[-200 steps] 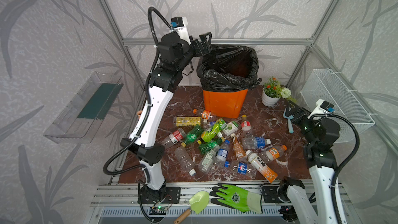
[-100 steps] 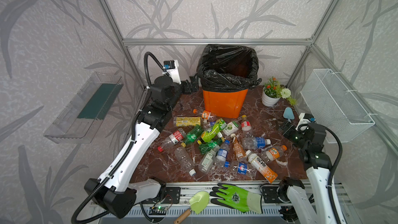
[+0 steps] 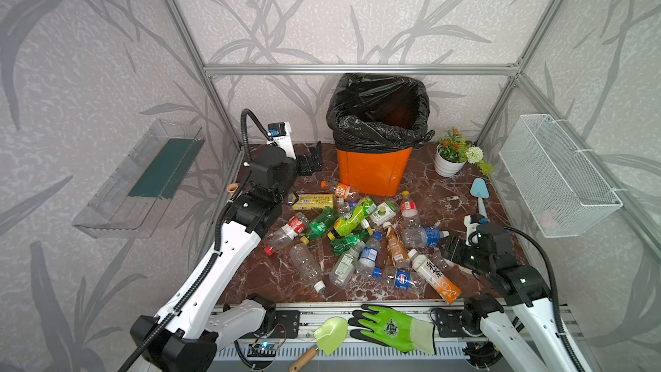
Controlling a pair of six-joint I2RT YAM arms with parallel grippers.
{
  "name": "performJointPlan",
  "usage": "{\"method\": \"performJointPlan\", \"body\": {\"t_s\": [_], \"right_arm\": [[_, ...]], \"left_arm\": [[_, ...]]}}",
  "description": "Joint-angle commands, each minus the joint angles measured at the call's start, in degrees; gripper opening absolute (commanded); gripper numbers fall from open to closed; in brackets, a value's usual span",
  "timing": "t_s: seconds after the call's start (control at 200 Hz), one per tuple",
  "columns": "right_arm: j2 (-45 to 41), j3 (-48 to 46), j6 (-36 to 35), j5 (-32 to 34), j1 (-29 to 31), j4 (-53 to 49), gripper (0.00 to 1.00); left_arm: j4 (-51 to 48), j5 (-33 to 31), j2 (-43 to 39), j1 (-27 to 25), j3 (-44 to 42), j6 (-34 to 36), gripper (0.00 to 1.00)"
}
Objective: Throw the plastic bottles in the bin
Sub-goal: 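Lower the right gripper onto the white milk tea bottle while the left arm withdraws, then close the right gripper around the white milk tea bottle's neck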
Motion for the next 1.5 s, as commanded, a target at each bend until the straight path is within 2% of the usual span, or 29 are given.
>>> {"method": "performJointPlan", "body": {"t_s": [0.0,0.21,0.375,0.945,1.495], "right_arm": [[1.4,-0.5,4.3,7.4,6.7,-4.1,0.66],[6.2,-1.3,8.3,13.3,18.5,-4.5,0.67],[12.3,-1.6,10.0,16.5,24.7,-2.5,0.74],[19.3,-3.5,7.3,13.9,27.7,-0.4,0.75],[26.9,-2.9,5.6,15.9,30.2,2.5,0.74]], "left_arm": [[-1.7,-1.0,-0.9,0.0,-1.4,-0.1,0.99],[-1.5,-0.7,-0.9,0.0,-2.3,-1.0,0.99],[-2.0,-1.1,-0.4,0.0,-2.1,-0.6,0.99],[-4.1,-0.5,0.9,0.0,-1.8,0.1,0.99],[-4.9,-0.3,1.9,0.2,-1.8,0.6,0.99]]}}
